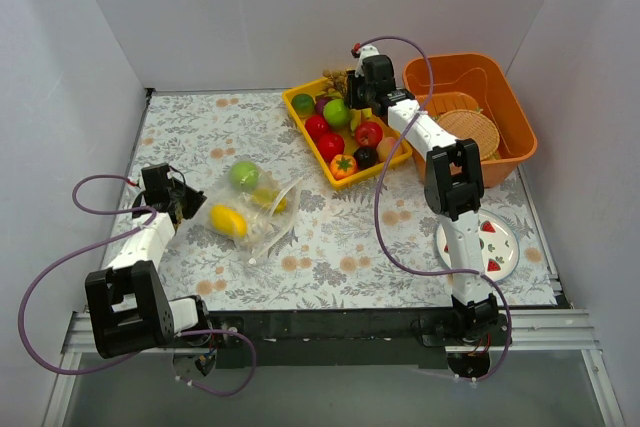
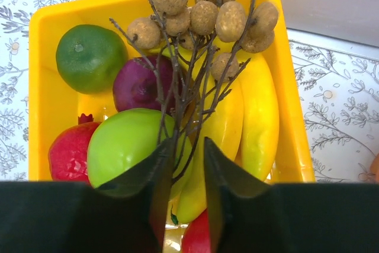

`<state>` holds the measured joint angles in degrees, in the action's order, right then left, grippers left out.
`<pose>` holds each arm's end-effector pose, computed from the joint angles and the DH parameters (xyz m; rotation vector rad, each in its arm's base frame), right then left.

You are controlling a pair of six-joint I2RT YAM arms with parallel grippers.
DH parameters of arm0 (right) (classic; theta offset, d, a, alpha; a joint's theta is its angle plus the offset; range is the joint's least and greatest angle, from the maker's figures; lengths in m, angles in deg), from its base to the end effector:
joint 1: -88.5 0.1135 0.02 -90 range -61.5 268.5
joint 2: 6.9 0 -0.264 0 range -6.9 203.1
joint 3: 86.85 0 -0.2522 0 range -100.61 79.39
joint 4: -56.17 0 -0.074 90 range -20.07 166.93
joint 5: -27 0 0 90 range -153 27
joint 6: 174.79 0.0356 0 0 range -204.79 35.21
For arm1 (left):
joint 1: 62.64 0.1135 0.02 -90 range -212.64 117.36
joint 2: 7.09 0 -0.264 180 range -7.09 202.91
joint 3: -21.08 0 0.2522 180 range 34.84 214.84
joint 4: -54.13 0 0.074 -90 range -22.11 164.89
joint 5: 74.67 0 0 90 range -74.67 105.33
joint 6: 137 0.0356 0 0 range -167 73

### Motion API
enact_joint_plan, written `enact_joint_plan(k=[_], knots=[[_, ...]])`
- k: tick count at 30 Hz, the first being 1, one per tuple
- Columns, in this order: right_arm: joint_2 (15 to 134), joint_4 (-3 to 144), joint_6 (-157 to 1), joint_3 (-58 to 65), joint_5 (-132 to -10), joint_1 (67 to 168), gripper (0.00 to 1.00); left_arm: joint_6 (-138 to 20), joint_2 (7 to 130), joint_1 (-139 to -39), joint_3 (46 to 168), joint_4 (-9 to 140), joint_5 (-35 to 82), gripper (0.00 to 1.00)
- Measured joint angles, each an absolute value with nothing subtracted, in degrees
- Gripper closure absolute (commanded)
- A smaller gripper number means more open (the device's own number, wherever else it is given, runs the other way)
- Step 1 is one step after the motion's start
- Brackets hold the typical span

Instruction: Open the zip-top bag and remove the fake food

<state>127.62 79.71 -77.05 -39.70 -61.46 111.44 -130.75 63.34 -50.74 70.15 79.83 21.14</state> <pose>0.5127 0.2160 0.2477 -0.2506 2.0091 0.3136 0.2366 0.0462 0.1903 -1.8242 1.7201 -0.6815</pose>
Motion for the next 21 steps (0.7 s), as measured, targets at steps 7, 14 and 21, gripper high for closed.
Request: enact_joint_plan(k=[7,14,21], knots=[[127.3,81.7,-77.0,-40.2,-61.5,111.1,0.49,-130.8,63.3,-50.7,70.2,79.7,21.5,1.0],[125.0,84.6,-76.4,-40.2,-61.3,111.1,0.34,-130.8,63.3,-50.7,70.2,79.4,21.9,1.0],[119.4,86.7,-75.3,-39.7,-61.0,111.1,0.29,-130.8,63.3,-50.7,70.8,79.4,22.2,1.0]])
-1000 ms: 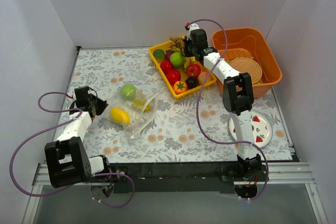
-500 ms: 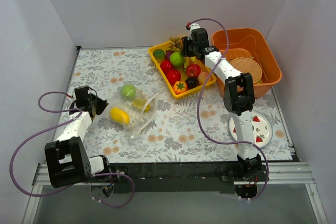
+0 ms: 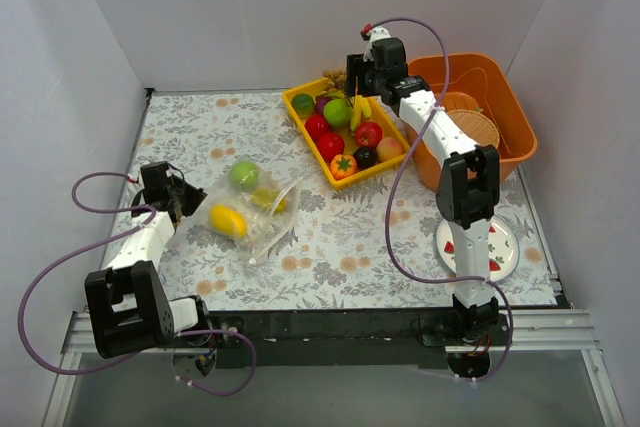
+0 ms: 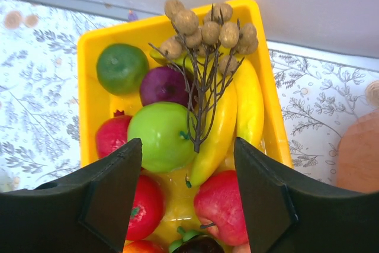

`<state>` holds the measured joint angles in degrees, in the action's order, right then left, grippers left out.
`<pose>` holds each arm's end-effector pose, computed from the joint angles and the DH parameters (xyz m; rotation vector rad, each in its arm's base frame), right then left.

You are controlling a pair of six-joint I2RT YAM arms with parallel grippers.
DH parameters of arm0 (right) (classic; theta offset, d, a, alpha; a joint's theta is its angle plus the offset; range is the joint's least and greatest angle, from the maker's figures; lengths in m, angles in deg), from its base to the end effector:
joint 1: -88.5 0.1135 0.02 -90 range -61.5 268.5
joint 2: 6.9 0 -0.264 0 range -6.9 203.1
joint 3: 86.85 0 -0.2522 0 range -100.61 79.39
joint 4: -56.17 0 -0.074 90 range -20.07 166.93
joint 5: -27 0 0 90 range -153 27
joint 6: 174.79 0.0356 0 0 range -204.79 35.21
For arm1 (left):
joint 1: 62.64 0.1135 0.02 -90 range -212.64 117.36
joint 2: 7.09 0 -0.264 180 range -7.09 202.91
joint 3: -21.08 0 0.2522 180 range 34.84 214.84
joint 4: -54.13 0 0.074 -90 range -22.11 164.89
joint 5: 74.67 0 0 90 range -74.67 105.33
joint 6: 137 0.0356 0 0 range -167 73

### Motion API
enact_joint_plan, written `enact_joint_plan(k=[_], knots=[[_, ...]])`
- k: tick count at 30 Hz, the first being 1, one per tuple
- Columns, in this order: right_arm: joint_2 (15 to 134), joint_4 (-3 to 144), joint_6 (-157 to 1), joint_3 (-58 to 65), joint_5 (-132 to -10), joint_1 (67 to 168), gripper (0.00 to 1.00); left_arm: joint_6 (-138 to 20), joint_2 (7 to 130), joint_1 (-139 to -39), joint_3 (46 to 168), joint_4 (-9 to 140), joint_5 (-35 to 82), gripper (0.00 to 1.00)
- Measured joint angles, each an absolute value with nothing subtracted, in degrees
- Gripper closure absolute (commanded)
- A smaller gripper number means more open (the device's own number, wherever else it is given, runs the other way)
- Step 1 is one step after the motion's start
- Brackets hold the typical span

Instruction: Open the zip-top bag and remove the fake food

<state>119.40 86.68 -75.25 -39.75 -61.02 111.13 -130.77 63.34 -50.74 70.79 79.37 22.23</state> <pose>0.4869 0.2016 0.3108 -0.2059 1.9921 0.3277 0.2391 0.0460 0.1944 -1.8074 1.7188 -0.7135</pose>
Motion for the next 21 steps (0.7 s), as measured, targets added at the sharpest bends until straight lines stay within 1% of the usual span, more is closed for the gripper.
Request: enact_joint_plan(k=[5,8,11,12,15,17,18,21], knots=[[115.4,87.2,-74.0,-38.0,-61.0,111.5,0.35,-130.5,63.3,-50.7,72.0,79.4,22.3,0.99],[110.3,87.4,-73.0,-31.5,-60.8,112.3,0.38,-129.8,63.3,-50.7,73.1,79.5,22.3,0.94],[102.0,86.6,-71.1,-19.5,-63.0,114.5,0.4,-128.2,62.2,-50.9,74.3,79.7,22.2,0.88],[98.5,83.7,-70.3,-13.9,-63.8,115.6,0.41,-127.6,61.5,-51.3,74.7,79.8,22.1,0.87],[88.0,80.0,-68.2,2.4,-66.5,121.2,0.41,-125.9,59.8,-53.9,76.7,80.4,21.4,0.87],[83.1,76.7,-67.1,10.2,-68.2,125.6,0.4,-125.2,59.3,-57.5,78.1,80.4,20.7,0.87],[80.4,73.3,-66.9,15.3,-69.2,129.0,0.37,-125.1,59.3,-59.1,78.5,80.3,20.7,0.87],[77.0,65.5,-67.4,24.2,-71.5,137.1,0.32,-125.5,59.8,-63.7,78.6,80.2,21.2,0.87]])
